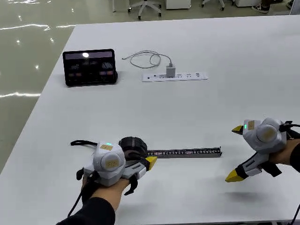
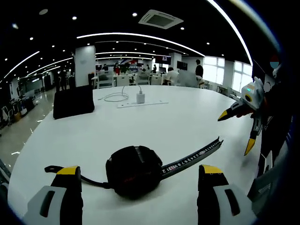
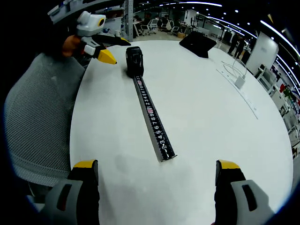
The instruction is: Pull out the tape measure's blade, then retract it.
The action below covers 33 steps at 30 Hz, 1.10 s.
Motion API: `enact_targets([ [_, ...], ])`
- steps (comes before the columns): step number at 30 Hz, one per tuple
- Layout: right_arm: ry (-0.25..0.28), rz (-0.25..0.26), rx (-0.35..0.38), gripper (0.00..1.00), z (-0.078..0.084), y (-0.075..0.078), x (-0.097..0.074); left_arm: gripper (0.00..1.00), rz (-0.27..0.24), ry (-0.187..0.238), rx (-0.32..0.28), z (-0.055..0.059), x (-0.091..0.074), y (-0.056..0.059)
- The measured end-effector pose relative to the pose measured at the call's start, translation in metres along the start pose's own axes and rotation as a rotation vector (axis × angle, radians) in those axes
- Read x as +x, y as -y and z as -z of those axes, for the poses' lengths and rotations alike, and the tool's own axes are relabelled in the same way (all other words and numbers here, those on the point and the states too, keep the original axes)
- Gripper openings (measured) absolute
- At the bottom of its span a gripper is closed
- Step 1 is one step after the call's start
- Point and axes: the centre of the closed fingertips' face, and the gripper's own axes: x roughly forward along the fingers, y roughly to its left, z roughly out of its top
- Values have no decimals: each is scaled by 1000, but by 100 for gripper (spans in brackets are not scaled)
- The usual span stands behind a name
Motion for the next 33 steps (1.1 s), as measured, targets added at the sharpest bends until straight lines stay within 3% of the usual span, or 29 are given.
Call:
enact_targets([
  [5,-21,-20,-35,100,-6,11,5,100,-20,18,25,-1,5,2],
  [11,-48,-45,-77,93,-9,19,12,100,-16,28,4,-3,4,5],
  [18,-84,-117,-122,64,-5,9,25,100,-11,10,-13,5,5,5],
  [24,-127,-152,-152,41,7,6,34,100,-18,17,-29,3,4,2],
  [33,-143,-161,-176,26,9,6,36,100,-21,21,-34,2,4,1],
])
